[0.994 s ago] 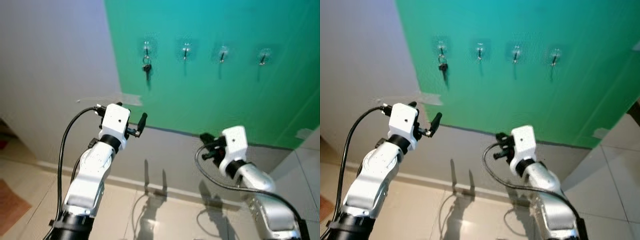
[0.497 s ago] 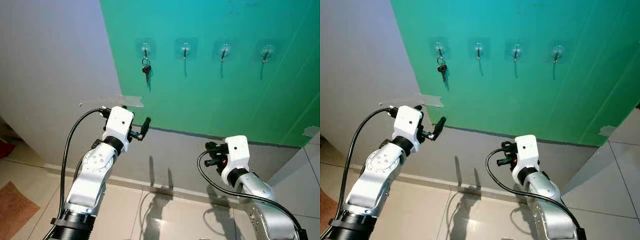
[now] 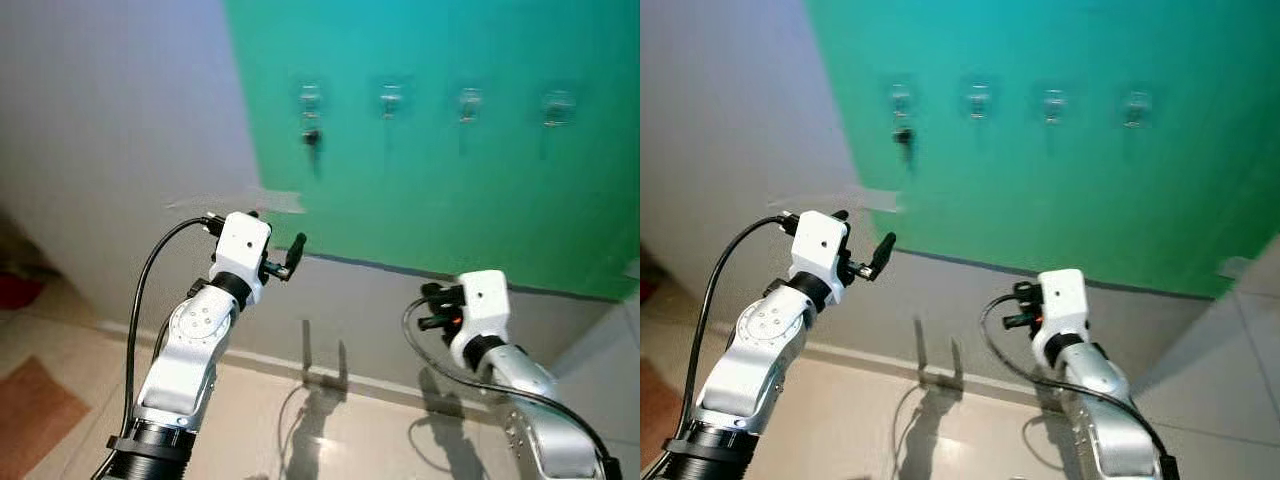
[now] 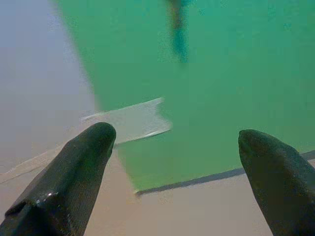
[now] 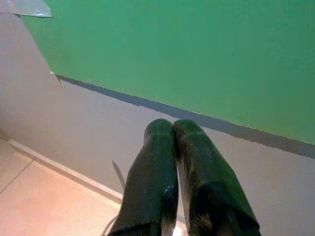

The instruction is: Hang keys on a hook

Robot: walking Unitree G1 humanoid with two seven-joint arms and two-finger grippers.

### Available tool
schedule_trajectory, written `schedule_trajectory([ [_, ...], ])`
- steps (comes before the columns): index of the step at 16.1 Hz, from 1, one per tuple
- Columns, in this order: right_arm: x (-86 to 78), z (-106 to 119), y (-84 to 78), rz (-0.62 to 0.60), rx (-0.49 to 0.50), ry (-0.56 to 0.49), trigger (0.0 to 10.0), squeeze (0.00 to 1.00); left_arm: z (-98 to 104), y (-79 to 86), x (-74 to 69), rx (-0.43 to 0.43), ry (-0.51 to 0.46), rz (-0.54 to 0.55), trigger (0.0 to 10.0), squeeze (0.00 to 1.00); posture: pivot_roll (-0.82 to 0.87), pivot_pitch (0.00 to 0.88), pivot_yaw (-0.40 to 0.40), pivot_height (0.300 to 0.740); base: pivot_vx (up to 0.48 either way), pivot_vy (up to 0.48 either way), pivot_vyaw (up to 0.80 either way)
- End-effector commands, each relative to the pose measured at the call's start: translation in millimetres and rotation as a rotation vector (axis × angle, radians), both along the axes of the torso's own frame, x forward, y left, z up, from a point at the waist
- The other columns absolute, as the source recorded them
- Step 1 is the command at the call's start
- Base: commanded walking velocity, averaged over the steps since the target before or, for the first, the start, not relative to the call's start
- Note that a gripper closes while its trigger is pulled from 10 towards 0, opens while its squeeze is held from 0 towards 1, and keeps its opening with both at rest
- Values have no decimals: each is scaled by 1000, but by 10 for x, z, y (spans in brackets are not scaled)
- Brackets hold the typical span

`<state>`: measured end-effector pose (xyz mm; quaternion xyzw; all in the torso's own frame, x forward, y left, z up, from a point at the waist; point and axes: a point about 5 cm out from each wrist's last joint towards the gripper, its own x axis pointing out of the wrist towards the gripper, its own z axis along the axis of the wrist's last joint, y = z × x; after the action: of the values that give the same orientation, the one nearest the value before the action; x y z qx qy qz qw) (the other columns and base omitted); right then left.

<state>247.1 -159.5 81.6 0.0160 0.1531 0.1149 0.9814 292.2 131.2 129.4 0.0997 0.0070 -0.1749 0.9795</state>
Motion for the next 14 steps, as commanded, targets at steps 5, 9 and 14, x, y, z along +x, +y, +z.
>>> schedule_trajectory([
  [5,-71,558,290,207,539,-211,10000,0,-14,18,13,35,-9,3,10000,0,-118,0,50,740,0,213,0],
  [9,-217,996,371,442,886,-366,10000,0,2,-34,43,35,-28,-5,10000,0,-123,0,41,740,0,0,0],
  [14,-79,934,265,356,774,-317,10000,0,0,-52,79,24,-40,12,10000,0,-129,0,22,740,0,0,0],
])
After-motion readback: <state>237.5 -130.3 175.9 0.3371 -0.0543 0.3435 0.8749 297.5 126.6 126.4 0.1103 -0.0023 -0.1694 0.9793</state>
